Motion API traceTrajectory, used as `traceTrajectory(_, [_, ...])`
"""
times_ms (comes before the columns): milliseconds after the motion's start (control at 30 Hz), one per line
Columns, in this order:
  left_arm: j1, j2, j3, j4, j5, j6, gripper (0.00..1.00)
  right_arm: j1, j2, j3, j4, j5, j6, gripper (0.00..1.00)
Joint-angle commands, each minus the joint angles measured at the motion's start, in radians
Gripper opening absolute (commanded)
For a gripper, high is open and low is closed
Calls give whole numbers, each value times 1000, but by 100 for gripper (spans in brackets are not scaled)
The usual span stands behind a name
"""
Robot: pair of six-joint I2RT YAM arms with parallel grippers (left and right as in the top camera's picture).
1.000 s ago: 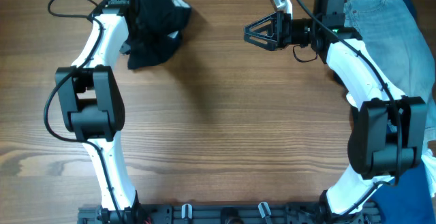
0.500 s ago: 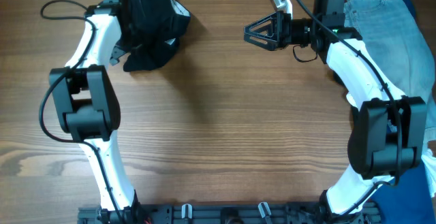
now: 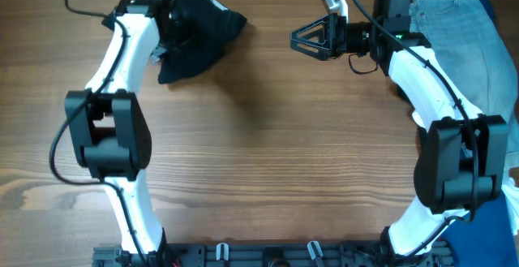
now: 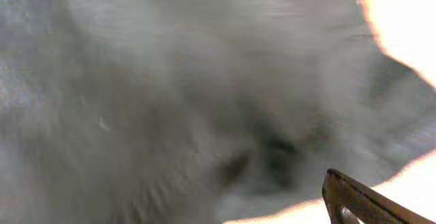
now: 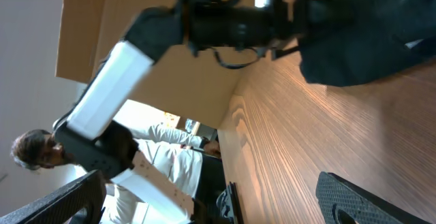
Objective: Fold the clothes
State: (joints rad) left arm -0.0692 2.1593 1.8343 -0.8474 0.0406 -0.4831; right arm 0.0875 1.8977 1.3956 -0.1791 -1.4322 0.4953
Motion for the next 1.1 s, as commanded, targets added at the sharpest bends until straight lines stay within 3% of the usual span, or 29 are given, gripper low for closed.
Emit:
traceTrajectory(0, [-10, -89, -2, -19, 50, -23, 100, 5, -18, -10, 2, 3, -24, 100])
traceTrajectory(100, [-12, -143, -2, -47, 120, -26, 100, 5, -18, -10, 2, 3, -24, 100])
traceTrajectory(533, [-36, -207, -2, -104, 120, -16, 97, 5, -18, -10, 3, 3, -25, 100])
traceTrajectory(600, [-32, -205, -2, -104, 115, 13, 77, 5, -18, -10, 3, 3, -25, 100])
traceTrajectory(633, [-31, -205, -2, -104, 116, 28, 58, 5, -18, -10, 3, 3, -25, 100])
traceTrajectory(667, [-32, -205, -2, -104, 116, 28, 61, 5, -18, -10, 3, 2, -25, 100])
traceTrajectory(700, [-32, -205, -2, -103, 115, 52, 46, 5, -18, -10, 3, 3, -25, 100])
traceTrajectory(733, [-32, -203, -2, -96, 114, 91, 4, 5, -18, -10, 3, 2, -26, 100])
traceTrajectory(900, [-32, -167, -2, -19, 104, 190, 4, 5, -18, -10, 2, -9, -29, 100])
traceTrajectory(1067, [-31, -83, -2, 85, 97, 192, 4, 5, -18, -10, 2, -36, -25, 100])
